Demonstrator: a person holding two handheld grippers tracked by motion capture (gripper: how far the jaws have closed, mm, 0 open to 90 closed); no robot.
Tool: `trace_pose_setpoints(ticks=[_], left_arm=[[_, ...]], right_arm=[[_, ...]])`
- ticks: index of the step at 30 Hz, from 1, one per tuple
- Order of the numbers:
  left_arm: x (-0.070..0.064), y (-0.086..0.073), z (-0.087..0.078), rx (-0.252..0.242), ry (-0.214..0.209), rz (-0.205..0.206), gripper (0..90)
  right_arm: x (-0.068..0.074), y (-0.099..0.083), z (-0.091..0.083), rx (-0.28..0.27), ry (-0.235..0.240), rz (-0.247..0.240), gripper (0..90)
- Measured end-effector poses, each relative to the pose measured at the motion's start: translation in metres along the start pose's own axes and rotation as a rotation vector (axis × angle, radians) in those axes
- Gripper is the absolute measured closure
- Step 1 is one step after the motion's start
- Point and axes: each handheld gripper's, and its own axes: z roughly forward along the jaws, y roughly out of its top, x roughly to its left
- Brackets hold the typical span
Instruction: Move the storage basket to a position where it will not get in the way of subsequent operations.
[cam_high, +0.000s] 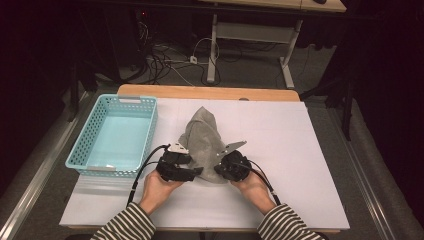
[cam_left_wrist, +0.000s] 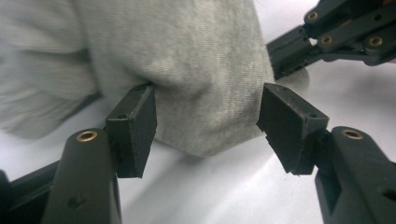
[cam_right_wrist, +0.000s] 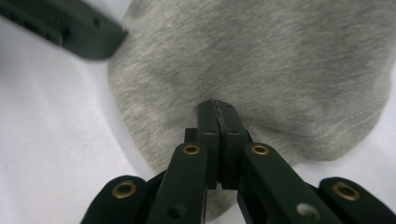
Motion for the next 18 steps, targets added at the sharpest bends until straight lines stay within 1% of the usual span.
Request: trace_pose_setpoints(ticks=[4,6,9,11,12,13,14,15,16,17,18], left_arm=[[-0.001,0.004,0.013,0.01,0.013,-0.011,34.8],[0.0,0.005,0.018,0.015,0.009,-0.024,34.9],[-0.001,0.004,0.023,0.029,0.011,-0.023,35.6],[-0.001,0.003,0.027,0.057,0.015,-0.016,37.4],[-0.002,0.002,0.029,0.075,0.02,-0.012,40.2],[-0.002,0.001,0.03,0.068,0.03,0.003,42.1],[-0.003,0.001,0.03,0.068,0.035,0.008,45.4],[-0.002,0.002,0.029,0.07,0.027,0.007,50.3],[0.0,0.001,0.029,0.071,0.016,0.002,56.7],[0.002,0.001,0.029,0.074,0.011,0.009,70.2],[0.002,0.001,0.029,0.074,0.011,0.009,74.4]], right_arm=[[-0.009,-0.002,0.001,0.001,-0.006,0.038,90.0],[-0.011,-0.002,0.0,-0.004,-0.008,0.055,90.0],[-0.013,-0.002,-0.001,-0.007,-0.011,0.044,89.8],[-0.013,-0.002,-0.001,-0.005,-0.016,0.05,89.1],[-0.015,-0.002,-0.001,-0.005,-0.017,0.049,88.5],[-0.015,-0.002,-0.002,-0.004,-0.02,0.057,88.1],[-0.016,-0.002,-0.002,-0.006,-0.022,0.061,87.1],[-0.017,-0.002,-0.002,-0.008,-0.024,0.06,86.4],[-0.018,-0.002,-0.003,-0.01,-0.028,0.067,85.3],[-0.02,-0.002,-0.004,-0.012,-0.026,0.075,83.7],[-0.02,-0.002,-0.004,-0.012,-0.026,0.075,83.7]])
